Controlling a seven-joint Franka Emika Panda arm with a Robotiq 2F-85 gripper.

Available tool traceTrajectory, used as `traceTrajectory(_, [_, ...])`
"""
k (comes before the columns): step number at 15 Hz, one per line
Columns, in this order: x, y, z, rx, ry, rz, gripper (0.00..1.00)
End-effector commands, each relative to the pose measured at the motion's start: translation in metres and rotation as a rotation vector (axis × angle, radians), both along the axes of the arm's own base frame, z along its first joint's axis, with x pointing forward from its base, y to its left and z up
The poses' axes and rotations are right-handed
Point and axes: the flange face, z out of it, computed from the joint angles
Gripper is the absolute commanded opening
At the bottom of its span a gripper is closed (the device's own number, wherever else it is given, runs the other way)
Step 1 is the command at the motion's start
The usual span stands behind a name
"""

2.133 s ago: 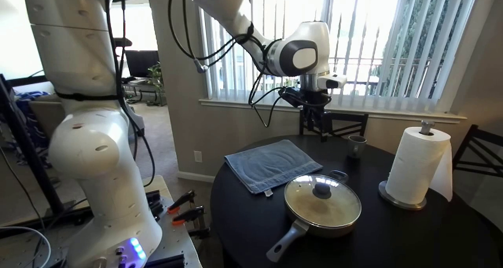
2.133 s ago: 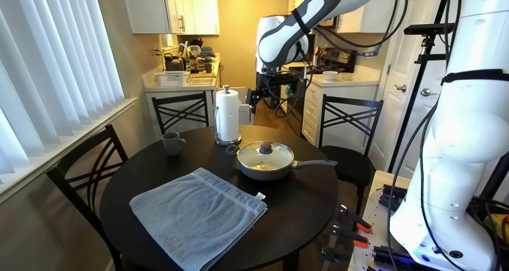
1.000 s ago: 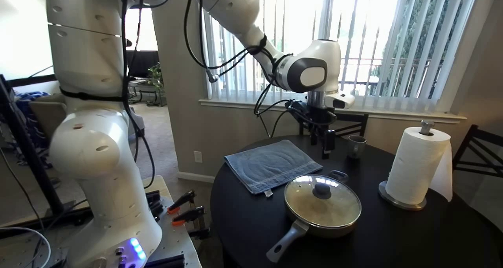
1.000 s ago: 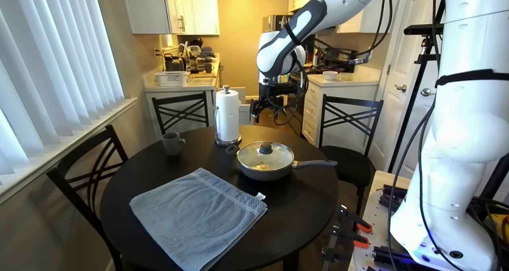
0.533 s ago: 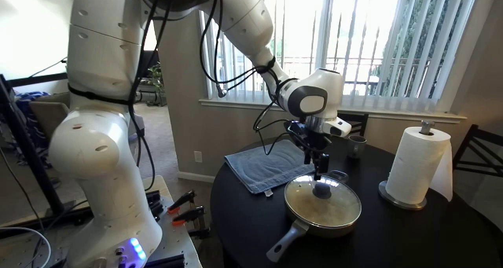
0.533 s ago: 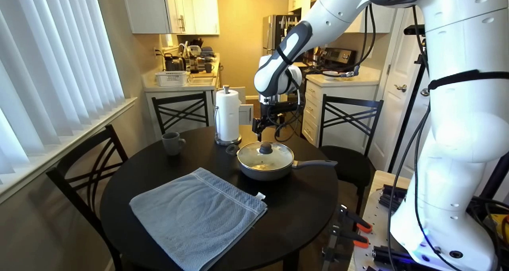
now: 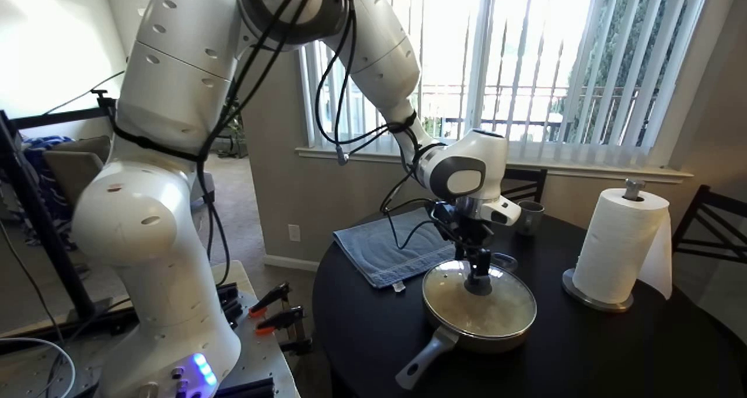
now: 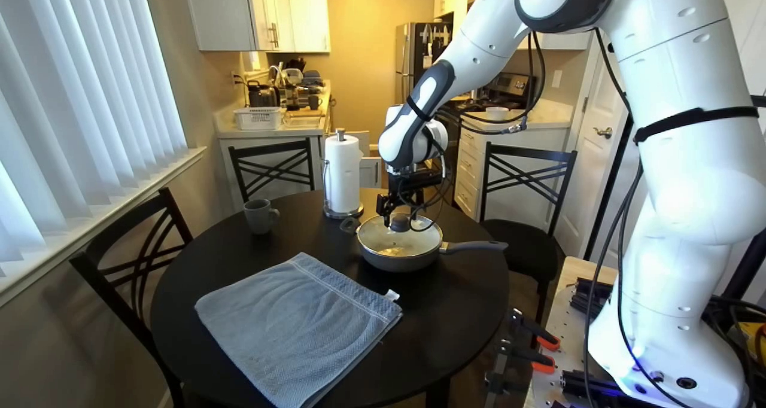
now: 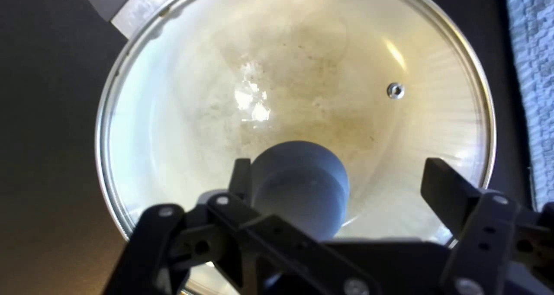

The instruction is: Remove the glass lid from the pan.

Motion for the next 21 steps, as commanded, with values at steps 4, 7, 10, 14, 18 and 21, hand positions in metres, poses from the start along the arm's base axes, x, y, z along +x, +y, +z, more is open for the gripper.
traceTrajectory(4, [0.007,-0.016,-0.023,0.037,-0.048,-0.035,1.0])
traceTrajectory(7, [0.003,-0.026,-0.022,0.063,-0.084,-0.075,1.0])
traceTrajectory(10, [0.002,-0.035,-0.02,0.074,-0.117,-0.101,1.0])
traceTrajectory(14, [0.001,-0.037,-0.022,0.077,-0.111,-0.112,1.0])
traceTrajectory(18, [0.001,-0.036,-0.021,0.074,-0.11,-0.105,0.74])
traceTrajectory(21, [0.0,-0.035,-0.019,0.07,-0.105,-0.105,0.54])
